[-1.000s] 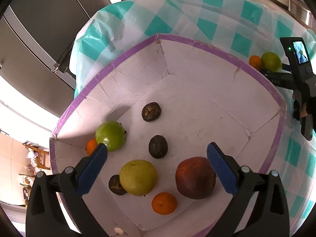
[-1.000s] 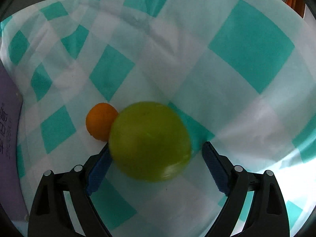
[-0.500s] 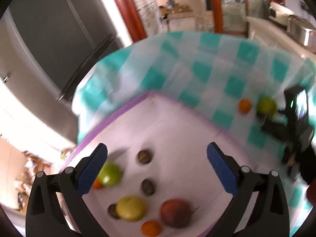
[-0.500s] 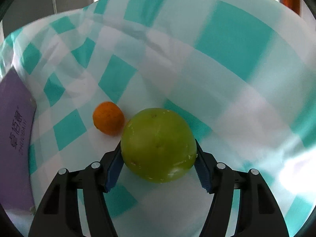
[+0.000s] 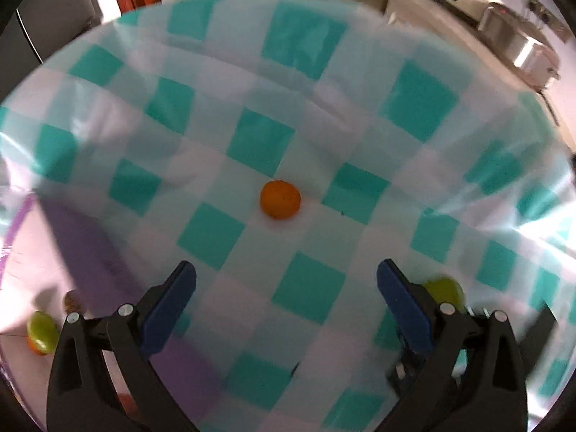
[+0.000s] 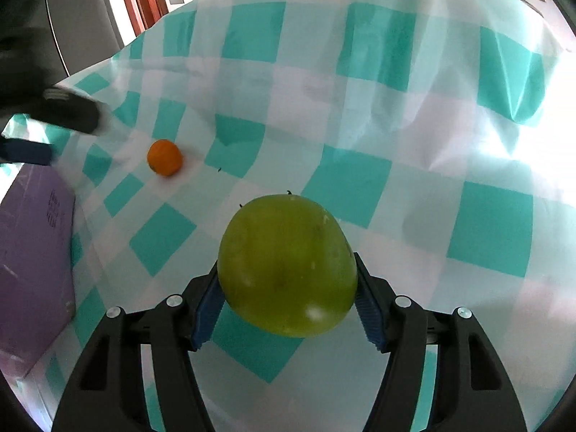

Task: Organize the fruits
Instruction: 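Grasp the small orange on the cloth with the left tool, then carry the green fruit and orange over the box with both tools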

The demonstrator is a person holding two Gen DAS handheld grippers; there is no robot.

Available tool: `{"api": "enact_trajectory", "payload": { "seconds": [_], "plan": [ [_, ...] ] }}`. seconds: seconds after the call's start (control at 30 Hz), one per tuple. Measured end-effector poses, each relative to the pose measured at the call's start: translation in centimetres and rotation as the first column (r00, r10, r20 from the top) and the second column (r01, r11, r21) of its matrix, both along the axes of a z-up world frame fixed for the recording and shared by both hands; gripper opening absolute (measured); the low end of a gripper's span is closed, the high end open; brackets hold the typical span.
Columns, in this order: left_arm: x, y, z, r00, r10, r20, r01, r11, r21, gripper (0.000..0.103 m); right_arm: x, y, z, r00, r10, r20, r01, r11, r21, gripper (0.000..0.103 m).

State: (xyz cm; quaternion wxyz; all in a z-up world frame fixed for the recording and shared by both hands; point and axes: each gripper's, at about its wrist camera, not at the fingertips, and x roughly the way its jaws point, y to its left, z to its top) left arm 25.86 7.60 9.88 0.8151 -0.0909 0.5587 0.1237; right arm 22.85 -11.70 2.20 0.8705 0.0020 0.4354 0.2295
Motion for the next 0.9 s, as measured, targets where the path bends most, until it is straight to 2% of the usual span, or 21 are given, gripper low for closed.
{"api": "enact_trajectory", "payload": {
  "seconds": [0.07, 0.13, 0.23, 0.47, 0.63, 0.73, 0.9],
  "plan": [
    [1.5, 0.9, -1.7, 0.999, 0.050, -0.001, -0.050, 0.999, 0.021, 0.099, 0.0, -0.5, -0.2, 1.000, -0.003, -0.014, 0.003, 1.000, 0.029, 0.063],
    [2.8, 1.7, -2.9, 0.997, 0.071, -0.002, -0.071, 0.997, 0.029, 0.092, 0.0, -1.1, -0.2, 1.000, -0.003, -0.020, 0.003, 0.999, 0.040, 0.063],
    [4.0, 2.0, -4.8, 0.998, 0.050, -0.025, -0.049, 0.998, 0.049, 0.075, 0.0, -1.1, -0.4, 1.000, -0.003, -0.029, 0.004, 0.998, 0.058, 0.063],
    [5.1, 2.2, -7.7, 0.998, 0.049, -0.036, -0.049, 0.999, 0.007, 0.058, 0.0, -1.5, -0.2, 0.999, -0.001, -0.035, 0.003, 0.998, 0.065, 0.064],
    [5.8, 2.1, -8.4, 0.999, 0.021, -0.028, -0.020, 0.999, 0.037, 0.054, 0.1, -1.3, -0.2, 0.999, 0.000, -0.038, 0.003, 0.998, 0.070, 0.064],
    [6.3, 1.7, -8.3, 0.999, -0.026, -0.021, 0.027, 0.999, 0.045, 0.038, 0.1, -1.3, -0.3, 0.999, 0.000, -0.041, 0.003, 0.997, 0.074, 0.064],
    [6.0, -0.1, -8.2, 0.997, -0.072, -0.029, 0.073, 0.995, 0.066, 0.036, 0.1, -1.5, -0.2, 0.999, 0.000, -0.044, 0.003, 0.997, 0.079, 0.064]
  ]
}}
